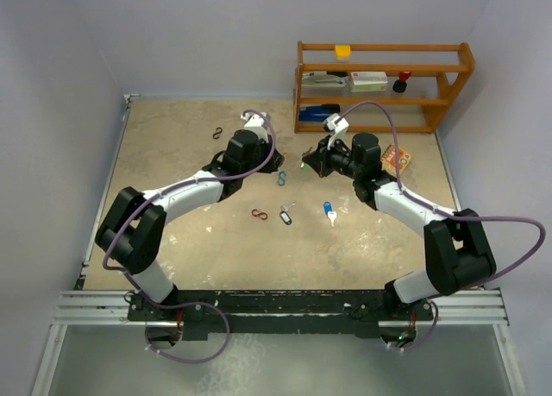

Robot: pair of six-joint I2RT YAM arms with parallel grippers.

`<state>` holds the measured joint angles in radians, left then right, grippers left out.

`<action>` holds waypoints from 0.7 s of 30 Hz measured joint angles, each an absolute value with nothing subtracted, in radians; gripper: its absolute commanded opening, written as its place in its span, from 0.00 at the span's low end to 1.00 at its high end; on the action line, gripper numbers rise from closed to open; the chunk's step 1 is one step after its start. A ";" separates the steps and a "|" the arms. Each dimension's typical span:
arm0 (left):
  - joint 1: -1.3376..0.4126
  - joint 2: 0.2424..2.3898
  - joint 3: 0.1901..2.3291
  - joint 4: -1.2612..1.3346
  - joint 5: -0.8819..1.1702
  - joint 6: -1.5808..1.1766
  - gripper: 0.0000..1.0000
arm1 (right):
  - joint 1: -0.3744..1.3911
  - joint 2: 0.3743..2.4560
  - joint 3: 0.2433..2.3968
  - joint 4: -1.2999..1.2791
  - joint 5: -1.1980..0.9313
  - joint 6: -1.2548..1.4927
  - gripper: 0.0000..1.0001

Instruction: Put the keys on the keyring

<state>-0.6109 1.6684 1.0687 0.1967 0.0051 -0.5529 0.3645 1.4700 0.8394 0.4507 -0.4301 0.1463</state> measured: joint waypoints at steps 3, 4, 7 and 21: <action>-0.611 1.669 1.069 0.213 0.035 -0.553 0.00 | 0.364 1.471 0.834 0.518 -0.492 0.157 0.00; -0.611 1.669 1.069 0.219 0.047 -0.553 0.00 | 0.364 1.472 0.833 0.538 -0.510 0.162 0.00; -0.611 1.670 1.069 0.225 0.076 -0.554 0.00 | 0.364 1.481 0.833 0.583 -0.556 0.176 0.00; -0.611 1.707 1.105 0.214 0.153 -0.556 0.00 | 0.364 1.529 0.833 0.609 -0.639 0.190 0.00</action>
